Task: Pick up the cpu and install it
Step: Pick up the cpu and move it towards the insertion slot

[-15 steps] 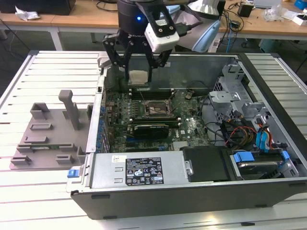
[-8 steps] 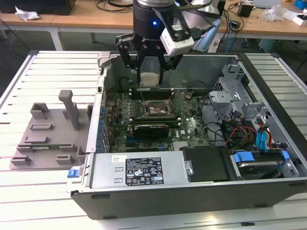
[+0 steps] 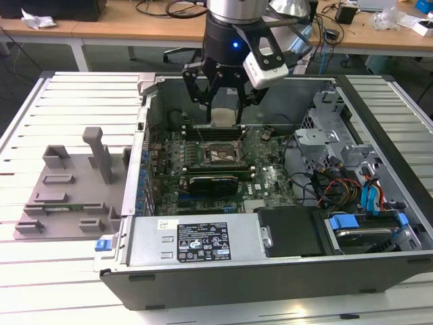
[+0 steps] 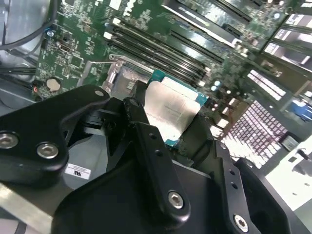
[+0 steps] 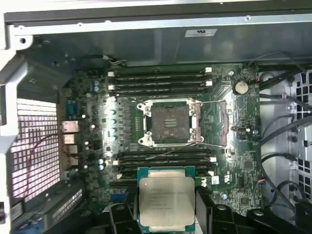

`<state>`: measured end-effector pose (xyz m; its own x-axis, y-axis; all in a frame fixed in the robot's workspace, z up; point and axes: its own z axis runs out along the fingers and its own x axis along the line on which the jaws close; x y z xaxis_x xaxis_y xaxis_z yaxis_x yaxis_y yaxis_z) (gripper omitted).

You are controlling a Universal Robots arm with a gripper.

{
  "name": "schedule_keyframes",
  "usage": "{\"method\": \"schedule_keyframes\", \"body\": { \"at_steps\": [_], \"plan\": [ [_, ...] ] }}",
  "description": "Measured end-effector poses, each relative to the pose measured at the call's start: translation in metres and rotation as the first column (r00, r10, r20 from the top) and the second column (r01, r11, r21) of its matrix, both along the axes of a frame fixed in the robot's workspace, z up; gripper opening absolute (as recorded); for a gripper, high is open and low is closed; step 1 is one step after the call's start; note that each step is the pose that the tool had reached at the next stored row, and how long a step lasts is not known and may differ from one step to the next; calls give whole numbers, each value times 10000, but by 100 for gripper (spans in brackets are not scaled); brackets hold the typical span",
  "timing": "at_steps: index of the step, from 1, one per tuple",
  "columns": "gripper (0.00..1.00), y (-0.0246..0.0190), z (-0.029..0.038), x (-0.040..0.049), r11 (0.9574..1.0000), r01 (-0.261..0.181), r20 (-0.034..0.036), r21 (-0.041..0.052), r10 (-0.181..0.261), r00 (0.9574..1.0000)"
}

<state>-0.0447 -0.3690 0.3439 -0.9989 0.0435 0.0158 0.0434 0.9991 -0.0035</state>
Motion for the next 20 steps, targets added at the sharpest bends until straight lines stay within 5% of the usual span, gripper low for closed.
{"method": "schedule_keyframes", "body": {
  "at_steps": [7, 20],
  "plan": [
    [55, 105, -143, 66, 10000, 2, -3, -1, -2, 10000],
    [55, 204, -424, 87, 10000, 2, -3, -2, -2, 10000]
  ]
}}
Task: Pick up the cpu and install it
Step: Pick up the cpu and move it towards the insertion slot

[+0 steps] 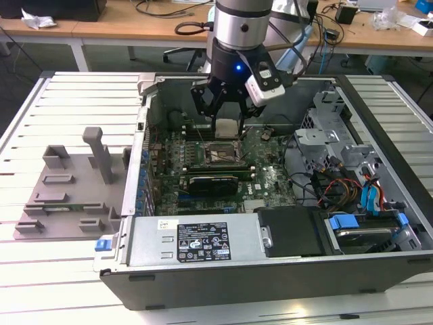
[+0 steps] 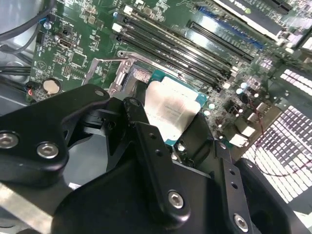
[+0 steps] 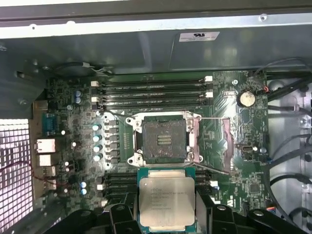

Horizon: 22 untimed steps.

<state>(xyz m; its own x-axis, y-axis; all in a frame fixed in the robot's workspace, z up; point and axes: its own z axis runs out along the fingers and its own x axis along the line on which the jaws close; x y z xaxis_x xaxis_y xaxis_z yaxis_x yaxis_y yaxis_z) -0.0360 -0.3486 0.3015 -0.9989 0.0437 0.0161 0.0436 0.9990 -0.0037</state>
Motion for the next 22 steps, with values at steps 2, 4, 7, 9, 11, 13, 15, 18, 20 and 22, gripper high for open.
{"method": "schedule_keyframes", "body": {
  "at_steps": [2, 4, 7, 9, 11, 13, 15, 18, 20, 22],
  "plan": [
    [55, 17, -40, 7, 10000, -1, 0, 0, 1, 10000],
    [55, 55, -94, 20, 10000, -1, 1, -7, 1, 10000],
    [55, 128, -149, 30, 10000, -11, 0, -33, 11, 10000],
    [55, 187, -193, 33, 10000, -15, 0, -47, 15, 10000],
    [55, 239, -234, 36, 10000, -22, 1, -57, 22, 10000],
    [55, 289, -271, 36, 9999, -25, 0, -108, 25, 10000],
    [55, 289, -271, 36, 9999, -27, 0, -120, 27, 10000],
    [55, 289, -271, 36, 9999, -10, 0, -130, 10, 10000],
    [55, 289, -271, 36, 9999, 0, 0, -130, 0, 10000],
    [55, 289, -271, 36, 9999, 8, 0, -130, -8, 10000]
  ]
}}
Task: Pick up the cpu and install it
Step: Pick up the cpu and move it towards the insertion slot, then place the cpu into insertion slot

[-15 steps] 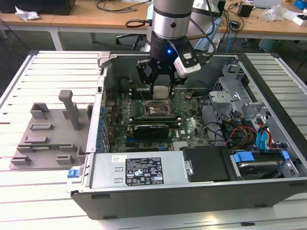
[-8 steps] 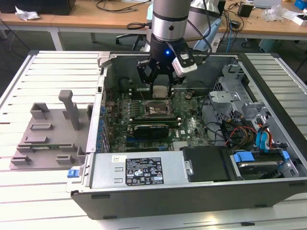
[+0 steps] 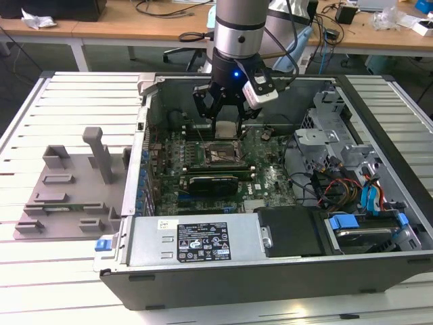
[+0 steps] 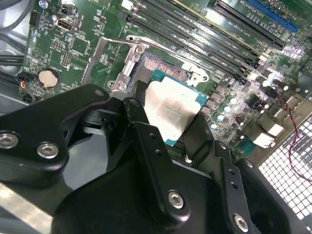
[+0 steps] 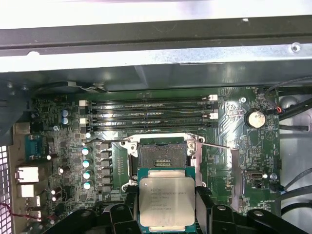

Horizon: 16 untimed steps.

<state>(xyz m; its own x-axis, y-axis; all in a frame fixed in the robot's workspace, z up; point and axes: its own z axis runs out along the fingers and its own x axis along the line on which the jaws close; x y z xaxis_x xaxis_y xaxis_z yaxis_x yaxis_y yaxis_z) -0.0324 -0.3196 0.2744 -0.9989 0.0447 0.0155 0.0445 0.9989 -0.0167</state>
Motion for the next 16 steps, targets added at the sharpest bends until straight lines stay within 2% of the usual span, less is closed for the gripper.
{"method": "schedule_keyframes", "body": {
  "at_steps": [16],
  "plan": [
    [55, 0, 0, 0, 9999, 120, 0, 0, -120, 9999]
  ]
}}
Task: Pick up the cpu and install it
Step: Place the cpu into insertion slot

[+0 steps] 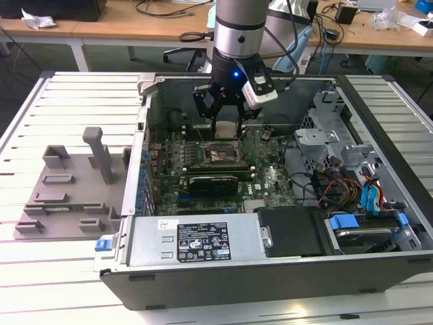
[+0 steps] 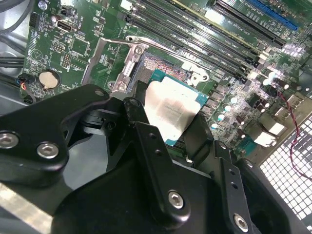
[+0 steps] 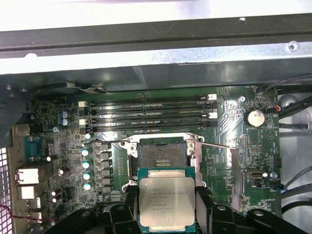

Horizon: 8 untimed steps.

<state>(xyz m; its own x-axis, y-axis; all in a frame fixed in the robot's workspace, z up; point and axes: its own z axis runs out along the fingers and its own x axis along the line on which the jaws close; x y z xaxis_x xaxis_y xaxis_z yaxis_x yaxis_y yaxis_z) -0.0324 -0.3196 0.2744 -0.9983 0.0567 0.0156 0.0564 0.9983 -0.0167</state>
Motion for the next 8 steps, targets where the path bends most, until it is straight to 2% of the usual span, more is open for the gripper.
{"method": "schedule_keyframes", "body": {
  "at_steps": [5, 8],
  "plan": [
    [55, 0, 0, 0, 9999, 142, 0, -7, -142, 9999],
    [55, 0, 0, 0, 9978, 670, 0, -16, -670, 9978]
  ]
}}
